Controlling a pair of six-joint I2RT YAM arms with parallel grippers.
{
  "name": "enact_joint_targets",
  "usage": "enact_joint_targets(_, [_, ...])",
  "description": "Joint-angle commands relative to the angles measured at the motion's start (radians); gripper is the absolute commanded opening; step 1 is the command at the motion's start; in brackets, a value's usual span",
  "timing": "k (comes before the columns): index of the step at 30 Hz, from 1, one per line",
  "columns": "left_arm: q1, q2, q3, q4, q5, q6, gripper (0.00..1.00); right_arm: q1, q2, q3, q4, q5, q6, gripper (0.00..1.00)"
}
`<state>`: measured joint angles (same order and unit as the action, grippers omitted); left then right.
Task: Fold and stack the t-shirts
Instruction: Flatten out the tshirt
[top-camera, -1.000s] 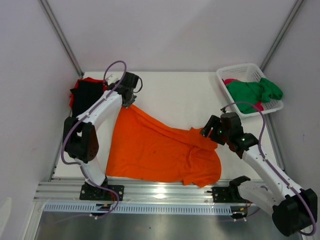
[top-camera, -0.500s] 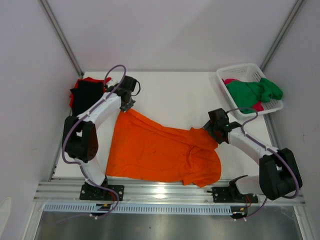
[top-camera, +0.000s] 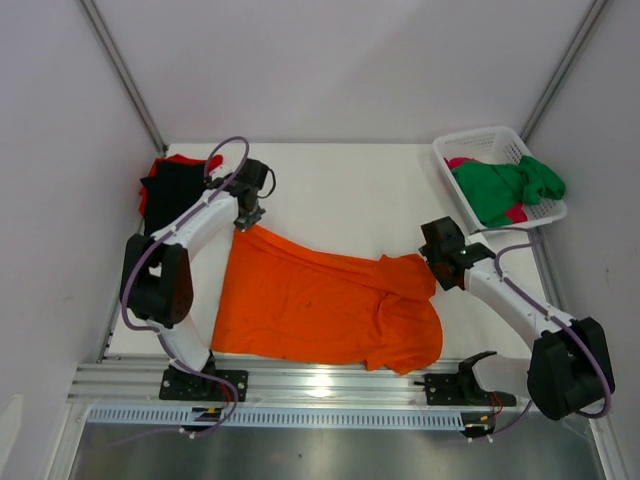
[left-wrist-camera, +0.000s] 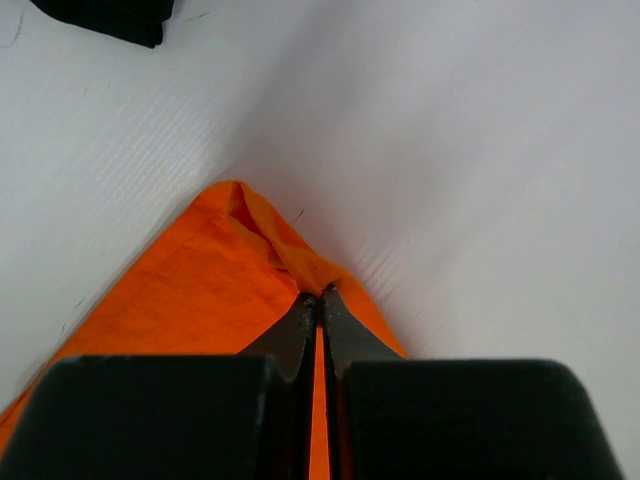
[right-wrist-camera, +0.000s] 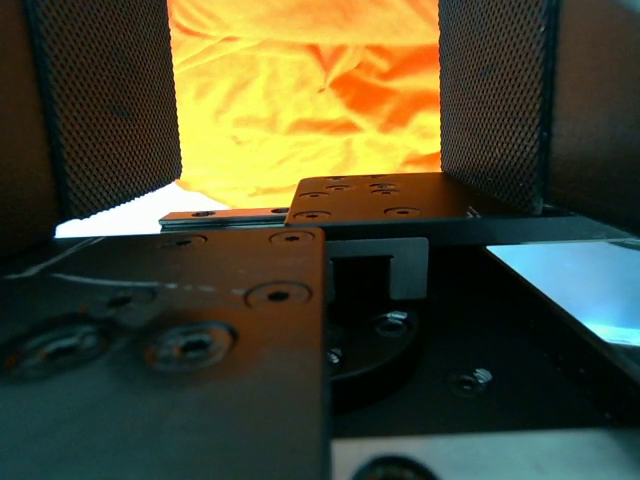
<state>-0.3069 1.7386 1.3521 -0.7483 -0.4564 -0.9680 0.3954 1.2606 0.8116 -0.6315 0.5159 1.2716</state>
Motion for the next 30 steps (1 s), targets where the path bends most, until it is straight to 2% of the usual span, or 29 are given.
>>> enact_joint_targets(1, [0.005, -0.040, -0.005, 0.009, -0.001, 0.018, 0.01, -0.007, -0.047, -0.025, -0.047, 0.029, 0.097, 0.71])
enact_joint_targets(9, [0.008, -0.066, -0.036, 0.001, -0.014, 0.025, 0.01, -0.030, -0.026, -0.042, -0.023, -0.016, 0.126, 0.70])
enact_joint_targets(19, [0.043, -0.140, -0.091, 0.009, -0.024, 0.055, 0.01, -0.033, 0.054, 0.012, -0.112, -0.042, 0.224, 0.69])
enact_joint_targets(30, [0.084, -0.224, -0.120, 0.007, -0.034, 0.092, 0.01, -0.035, 0.112, -0.015, 0.009, -0.060, 0.218, 0.68])
